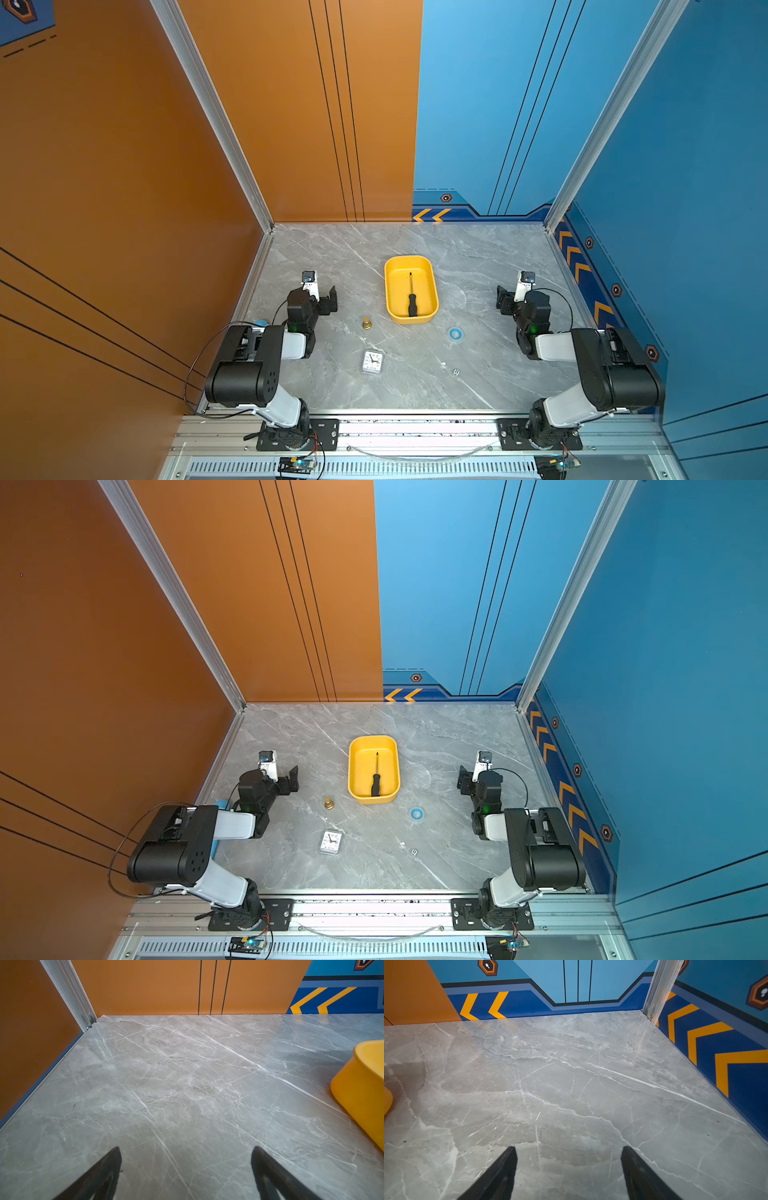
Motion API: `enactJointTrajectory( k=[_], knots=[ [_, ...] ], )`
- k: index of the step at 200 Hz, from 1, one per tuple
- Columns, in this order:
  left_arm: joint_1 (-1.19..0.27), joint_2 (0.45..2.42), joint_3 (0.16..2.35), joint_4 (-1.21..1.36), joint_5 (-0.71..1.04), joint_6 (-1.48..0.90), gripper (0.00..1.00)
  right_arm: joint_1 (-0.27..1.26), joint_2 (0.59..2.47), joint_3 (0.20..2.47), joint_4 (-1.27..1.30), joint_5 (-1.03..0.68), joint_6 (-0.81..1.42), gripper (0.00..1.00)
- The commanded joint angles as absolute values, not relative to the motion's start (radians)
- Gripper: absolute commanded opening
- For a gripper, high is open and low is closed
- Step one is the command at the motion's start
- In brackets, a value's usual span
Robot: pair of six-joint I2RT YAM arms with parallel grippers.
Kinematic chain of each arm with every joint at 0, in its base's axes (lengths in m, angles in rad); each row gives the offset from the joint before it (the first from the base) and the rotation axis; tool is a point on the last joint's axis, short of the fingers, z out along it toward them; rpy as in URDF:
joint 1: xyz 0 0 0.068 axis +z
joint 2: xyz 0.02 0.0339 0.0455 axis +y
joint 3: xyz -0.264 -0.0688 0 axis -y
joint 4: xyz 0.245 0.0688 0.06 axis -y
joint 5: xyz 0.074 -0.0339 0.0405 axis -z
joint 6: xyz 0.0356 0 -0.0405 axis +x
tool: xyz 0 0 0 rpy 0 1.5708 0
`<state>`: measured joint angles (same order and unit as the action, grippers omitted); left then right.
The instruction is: Put the screwdriver in the bin
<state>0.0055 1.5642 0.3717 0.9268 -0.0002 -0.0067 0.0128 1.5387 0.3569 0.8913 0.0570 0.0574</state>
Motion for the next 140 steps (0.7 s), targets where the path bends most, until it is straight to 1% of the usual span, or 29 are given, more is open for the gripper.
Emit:
enactJointTrajectory(
  k=[1,10,19,25,28,30,140],
  knots=[
    [0.008,1.565,0.387,0.914,-0.012,0.007,0.98,0.007,1.548,0.376,0.903,0.058,0.066,0.82],
    [0.008,1.566,0.385,0.915,-0.012,0.007,0.98,0.007,1.548,0.376,0.905,0.057,0.065,0.84],
    [0.008,1.566,0.386,0.914,-0.012,0.008,0.98,0.008,1.549,0.377,0.905,0.057,0.065,0.89],
    [0.008,1.565,0.386,0.915,-0.013,0.006,0.98,0.007,1.548,0.377,0.905,0.058,0.065,0.93],
    [0.007,1.566,0.385,0.915,-0.012,0.007,0.98,0.008,1.548,0.376,0.905,0.058,0.064,0.98],
    [0.007,1.566,0.384,0.914,-0.012,0.007,0.98,0.008,1.548,0.377,0.905,0.058,0.064,1.0],
    [0.008,1.565,0.384,0.916,-0.012,0.007,0.98,0.012,1.548,0.374,0.908,0.066,0.062,1.0]
  ],
)
